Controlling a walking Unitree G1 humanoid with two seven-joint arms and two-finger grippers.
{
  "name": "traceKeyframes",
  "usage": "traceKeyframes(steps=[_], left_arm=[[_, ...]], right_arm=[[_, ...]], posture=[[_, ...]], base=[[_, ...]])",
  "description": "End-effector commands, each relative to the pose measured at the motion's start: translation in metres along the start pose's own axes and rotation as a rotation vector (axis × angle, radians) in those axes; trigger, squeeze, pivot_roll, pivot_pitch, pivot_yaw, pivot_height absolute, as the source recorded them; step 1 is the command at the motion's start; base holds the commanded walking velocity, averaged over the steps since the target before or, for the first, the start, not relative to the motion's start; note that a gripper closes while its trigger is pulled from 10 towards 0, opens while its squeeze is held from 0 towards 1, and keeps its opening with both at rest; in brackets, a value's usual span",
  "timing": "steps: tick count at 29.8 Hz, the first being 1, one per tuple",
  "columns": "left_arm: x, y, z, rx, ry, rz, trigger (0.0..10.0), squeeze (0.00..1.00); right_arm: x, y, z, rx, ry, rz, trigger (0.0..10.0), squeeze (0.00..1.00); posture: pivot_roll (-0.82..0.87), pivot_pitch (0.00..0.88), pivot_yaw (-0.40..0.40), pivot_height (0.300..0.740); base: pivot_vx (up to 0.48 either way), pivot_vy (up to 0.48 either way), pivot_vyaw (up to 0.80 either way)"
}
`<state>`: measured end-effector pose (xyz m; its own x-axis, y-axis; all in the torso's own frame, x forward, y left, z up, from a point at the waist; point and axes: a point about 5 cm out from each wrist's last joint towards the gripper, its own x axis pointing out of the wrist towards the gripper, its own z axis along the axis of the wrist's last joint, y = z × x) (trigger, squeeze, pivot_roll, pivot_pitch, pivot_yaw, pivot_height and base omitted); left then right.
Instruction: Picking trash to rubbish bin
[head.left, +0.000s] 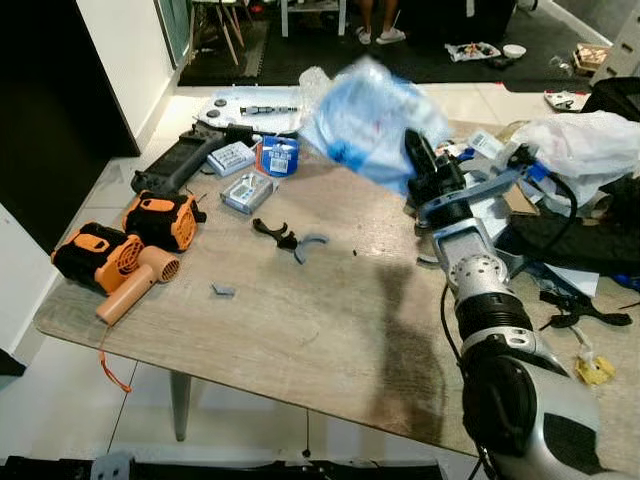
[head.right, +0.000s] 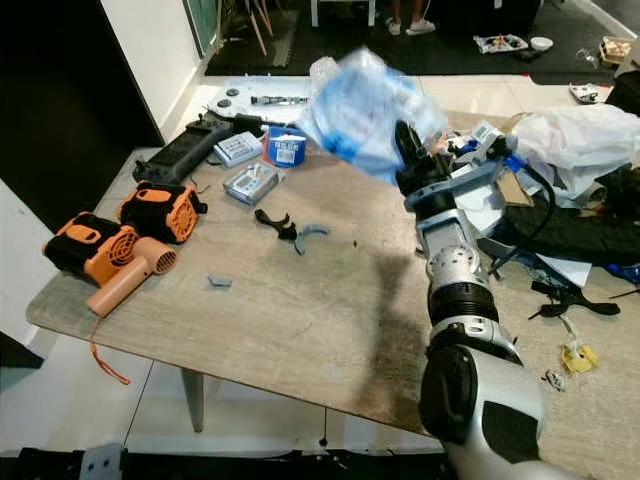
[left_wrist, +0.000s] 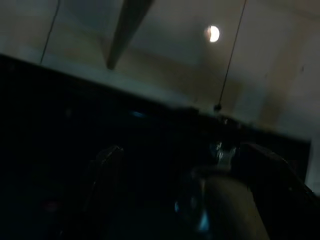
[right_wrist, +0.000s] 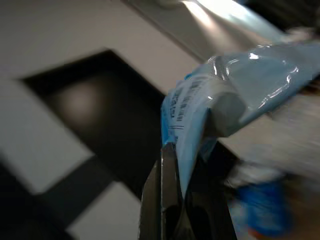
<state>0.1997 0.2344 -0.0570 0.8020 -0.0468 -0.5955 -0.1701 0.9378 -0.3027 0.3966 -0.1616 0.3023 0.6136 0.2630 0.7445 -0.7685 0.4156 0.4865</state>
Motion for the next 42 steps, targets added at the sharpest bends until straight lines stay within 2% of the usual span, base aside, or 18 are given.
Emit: traceKeyframes(steps=[1, 3, 4, 7, 8, 11, 14, 17, 19, 31, 42], left_arm=[[-0.002, 0.006, -0.003, -0.041, 0.008, 0.038, 10.0, 0.0], [0.001, 0.006, 0.007, -0.061, -0.033, 0.04, 10.0, 0.0], [0.003, 0.006, 0.015, -0.072, -0.055, 0.045, 10.0, 0.0], [0.004, 0.006, 0.018, -0.074, -0.061, 0.048, 10.0, 0.0], [0.005, 0.006, 0.024, -0.086, -0.082, 0.051, 10.0, 0.0], [0.009, 0.005, 0.035, -0.102, -0.108, 0.057, 10.0, 0.0], [0.011, 0.004, 0.037, -0.099, -0.101, 0.061, 10.0, 0.0], [0.012, 0.002, 0.035, -0.097, -0.086, 0.063, 10.0, 0.0], [0.011, 0.001, 0.03, -0.098, -0.066, 0.07, 10.0, 0.0], [0.008, 0.004, 0.021, -0.106, -0.035, 0.091, 10.0, 0.0], [0.01, 0.0, 0.02, -0.099, -0.026, 0.081, 10.0, 0.0]], right_arm=[[-0.006, 0.011, 0.004, 0.036, -0.016, 0.114, 0.0, 0.0], [-0.014, 0.018, 0.002, 0.053, 0.013, 0.184, 0.0, 0.0], [-0.021, 0.022, -0.003, 0.059, 0.046, 0.22, 9.6, 0.0], [-0.024, 0.023, -0.006, 0.058, 0.062, 0.229, 9.6, 0.0], [-0.03, 0.024, -0.011, 0.071, 0.087, 0.231, 10.0, 0.0], [-0.043, 0.027, -0.027, 0.099, 0.154, 0.242, 10.0, 0.0], [-0.047, 0.029, -0.035, 0.109, 0.178, 0.234, 10.0, 0.0], [-0.05, 0.029, -0.044, 0.126, 0.198, 0.217, 10.0, 0.0], [-0.054, 0.033, -0.057, 0.132, 0.25, 0.206, 10.0, 0.0], [-0.063, 0.043, -0.089, 0.162, 0.361, 0.201, 10.0, 0.0], [-0.068, 0.036, -0.108, 0.075, 0.457, 0.09, 10.0, 0.0]], posture=[[-0.01, 0.155, 0.052, 0.74], [-0.01, 0.151, 0.05, 0.74], [-0.02, 0.147, 0.047, 0.74], [-0.02, 0.147, 0.047, 0.74], [-0.02, 0.138, 0.046, 0.74], [-0.03, 0.125, 0.044, 0.74], [-0.03, 0.123, 0.043, 0.74], [-0.03, 0.117, 0.043, 0.74], [-0.03, 0.108, 0.039, 0.74], [-0.02, 0.095, 0.028, 0.74], [-0.02, 0.086, 0.022, 0.74]], base=[[0.0, 0.0, 0.0], [0.0, 0.0, 0.0], [0.0, 0.0, 0.0], [0.0, 0.0, 0.0], [0.0, 0.0, 0.0], [0.0, 0.0, 0.0], [0.0, 0.0, 0.0], [-0.297, 0.0, 0.0], [-0.326, 0.0, 0.0], [-0.343, 0.0, 0.0], [-0.336, 0.0, 0.0]])
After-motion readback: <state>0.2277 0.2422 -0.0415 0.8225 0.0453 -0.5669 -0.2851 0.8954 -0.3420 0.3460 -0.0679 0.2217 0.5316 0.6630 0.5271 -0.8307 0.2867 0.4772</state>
